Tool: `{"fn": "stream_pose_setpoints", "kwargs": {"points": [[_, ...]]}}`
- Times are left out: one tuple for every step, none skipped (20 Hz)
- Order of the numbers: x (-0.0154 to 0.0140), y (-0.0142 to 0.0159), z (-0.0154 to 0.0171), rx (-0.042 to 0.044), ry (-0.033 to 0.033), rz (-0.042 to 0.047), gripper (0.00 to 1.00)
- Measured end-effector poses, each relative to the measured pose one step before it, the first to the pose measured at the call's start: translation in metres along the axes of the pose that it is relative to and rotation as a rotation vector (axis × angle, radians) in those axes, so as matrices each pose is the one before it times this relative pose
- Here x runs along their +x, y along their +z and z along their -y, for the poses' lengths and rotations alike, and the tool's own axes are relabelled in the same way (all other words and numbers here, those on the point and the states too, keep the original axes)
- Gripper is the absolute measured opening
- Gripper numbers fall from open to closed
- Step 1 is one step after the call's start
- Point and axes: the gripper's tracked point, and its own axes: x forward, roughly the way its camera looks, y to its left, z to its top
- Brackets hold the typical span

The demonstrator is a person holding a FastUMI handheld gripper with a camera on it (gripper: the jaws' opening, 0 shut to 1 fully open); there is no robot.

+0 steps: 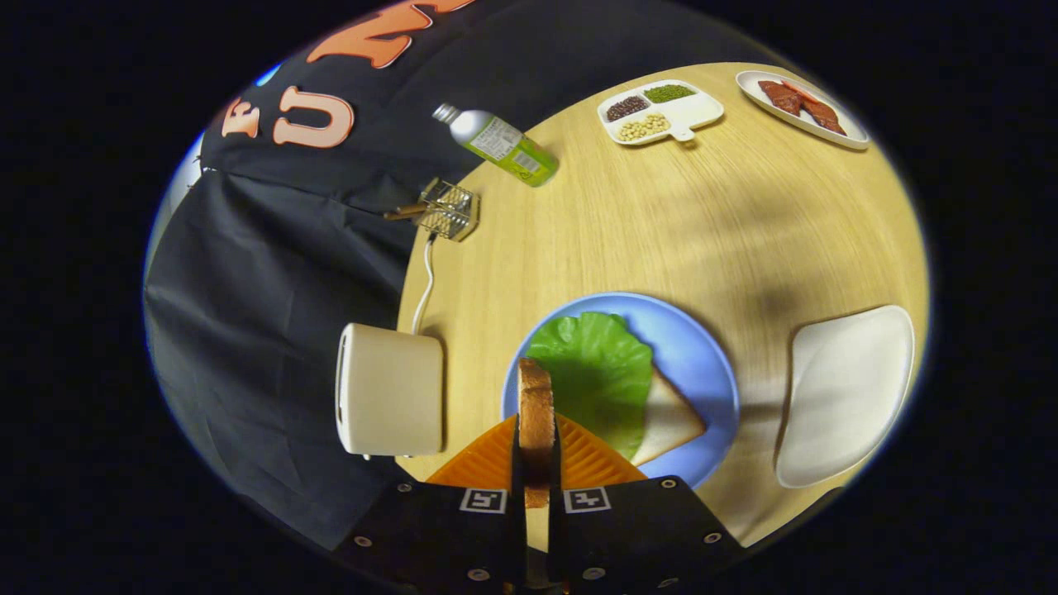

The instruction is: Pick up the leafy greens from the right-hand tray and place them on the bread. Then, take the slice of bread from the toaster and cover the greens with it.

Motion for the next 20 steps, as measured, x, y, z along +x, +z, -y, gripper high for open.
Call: {"fn": "stream_pose_setpoints", "kwargs": {"points": [[0.00093, 0.00412, 0.0042, -0.00163, -0.00839, 0.01253, 0.12], [-0.00205, 0.00233, 0.003, -0.00076, -0.01099, 0.00932, 0.12], [-0.001, 0.00144, 0.00301, 0.00219, -0.00638, 0.00281, 0.13], [-0.00113, 0.00035, 0.00316, 0.0005, -0.01421, 0.00107, 0.14], [-0.0009, 0.00119, 0.00442, -0.0075, -0.01897, 0.00372, 0.16], [-0.00174, 0.00102, 0.00568, -0.01378, -0.02489, 0.00786, 0.17], [-0.00203, 0.00162, 0.00535, -0.01677, -0.02221, 0.00675, 0.23], [-0.00329, 0.00189, 0.00432, -0.01656, -0.02128, 0.01088, 0.25], [-0.00319, 0.00471, 0.00538, -0.01712, -0.02261, 0.02037, 0.3], [-0.00404, 0.00704, 0.00463, -0.01209, -0.02533, 0.02794, 0.36], [-0.00466, 0.00768, 0.00089, -0.00872, -0.00215, 0.02868, 0.46], [-0.00754, 0.00623, -0.00118, -0.00118, 0.00408, 0.0226, 0.53], [-0.00896, 0.0085, -0.00414, -0.00358, 0.01249, 0.02746, 0.59], [-0.00808, 0.01053, -0.00412, -0.00977, 0.00683, 0.037, 0.64], [-0.01015, 0.01278, -0.00288, -0.01668, 0.00221, 0.04187, 0.69], [-0.01215, 0.01277, -0.00141, -0.0226, 0.00043, 0.04298, 0.72], [-0.01066, 0.01424, -0.00286, -0.02458, -0.00077, 0.04407, 0.81], [-0.01341, 0.01441, -0.00288, -0.02524, -0.00154, 0.04424, 0.85], [-0.01214, 0.01651, -0.00241, -0.0243, -0.00162, 0.04806, 0.92], [-0.01156, 0.01488, -0.00236, -0.02184, -0.00497, 0.04802, 0.95]]}}
